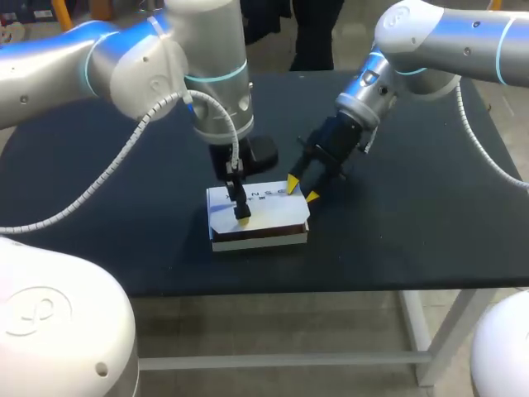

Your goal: Assemble the packaging by folding the flat box into shape, placing the metal phone stand inside, and closing the box properly

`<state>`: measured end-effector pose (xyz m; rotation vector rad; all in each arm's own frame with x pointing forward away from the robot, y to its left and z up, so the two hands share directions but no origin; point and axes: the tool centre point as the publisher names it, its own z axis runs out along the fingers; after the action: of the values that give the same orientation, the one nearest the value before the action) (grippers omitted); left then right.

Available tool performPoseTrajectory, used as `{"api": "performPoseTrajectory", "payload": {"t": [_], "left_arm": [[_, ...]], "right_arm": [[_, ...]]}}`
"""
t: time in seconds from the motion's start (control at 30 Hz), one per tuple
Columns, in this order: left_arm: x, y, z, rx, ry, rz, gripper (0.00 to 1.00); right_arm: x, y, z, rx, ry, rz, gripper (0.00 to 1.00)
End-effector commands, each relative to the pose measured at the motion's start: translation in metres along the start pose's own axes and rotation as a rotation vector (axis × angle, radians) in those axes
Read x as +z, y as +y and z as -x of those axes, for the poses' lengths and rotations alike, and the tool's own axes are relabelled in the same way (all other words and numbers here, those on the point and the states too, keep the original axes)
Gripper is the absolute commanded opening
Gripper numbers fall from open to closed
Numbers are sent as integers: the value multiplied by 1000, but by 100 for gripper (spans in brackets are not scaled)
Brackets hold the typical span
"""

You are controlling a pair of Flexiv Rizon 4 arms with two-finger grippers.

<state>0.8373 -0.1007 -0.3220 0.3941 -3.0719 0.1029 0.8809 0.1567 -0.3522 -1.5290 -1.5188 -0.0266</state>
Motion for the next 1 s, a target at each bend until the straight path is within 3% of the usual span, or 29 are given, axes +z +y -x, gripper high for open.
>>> {"api": "performPoseTrajectory", "payload": {"t": [0.03, 0.37, 1.0], "left_arm": [[1, 2, -7, 4, -47, -8, 75], [3, 5, -13, 21, -106, -24, 81], [10, -1, -4, 22, -263, -41, 73]], "right_arm": [[0, 1, -1, 0, -1, -2, 41], [0, 1, -1, 0, -1, -2, 39], [0, 1, -1, 0, -1, -2, 36]]}}
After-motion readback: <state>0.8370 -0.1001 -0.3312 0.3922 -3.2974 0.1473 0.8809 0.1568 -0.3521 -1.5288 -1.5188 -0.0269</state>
